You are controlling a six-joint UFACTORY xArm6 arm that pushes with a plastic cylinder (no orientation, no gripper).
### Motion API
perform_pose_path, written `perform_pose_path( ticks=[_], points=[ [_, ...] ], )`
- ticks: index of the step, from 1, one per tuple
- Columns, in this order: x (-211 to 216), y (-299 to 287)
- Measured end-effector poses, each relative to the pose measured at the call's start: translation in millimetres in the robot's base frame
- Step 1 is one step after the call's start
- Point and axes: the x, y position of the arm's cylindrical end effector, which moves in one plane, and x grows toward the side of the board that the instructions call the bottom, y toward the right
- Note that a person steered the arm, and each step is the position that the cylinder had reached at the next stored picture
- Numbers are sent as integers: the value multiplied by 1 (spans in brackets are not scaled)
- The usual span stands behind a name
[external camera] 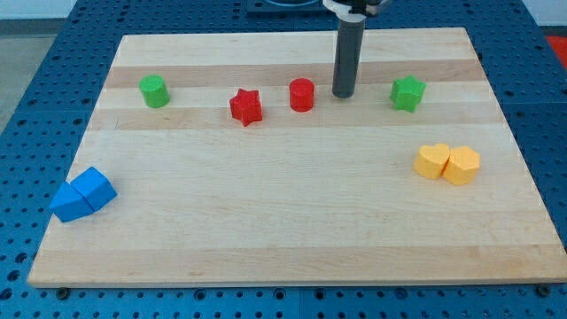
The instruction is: Place the green star diagonally top left to the yellow blocks
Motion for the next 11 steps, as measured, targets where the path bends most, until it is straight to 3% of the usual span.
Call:
perform_pose_path(
  ticks=[2,3,5,7,9,11],
  points=[
    [19,-92],
    [25,-96],
    [72,-18],
    [76,122],
    [3,99],
    [0,93]
  ],
)
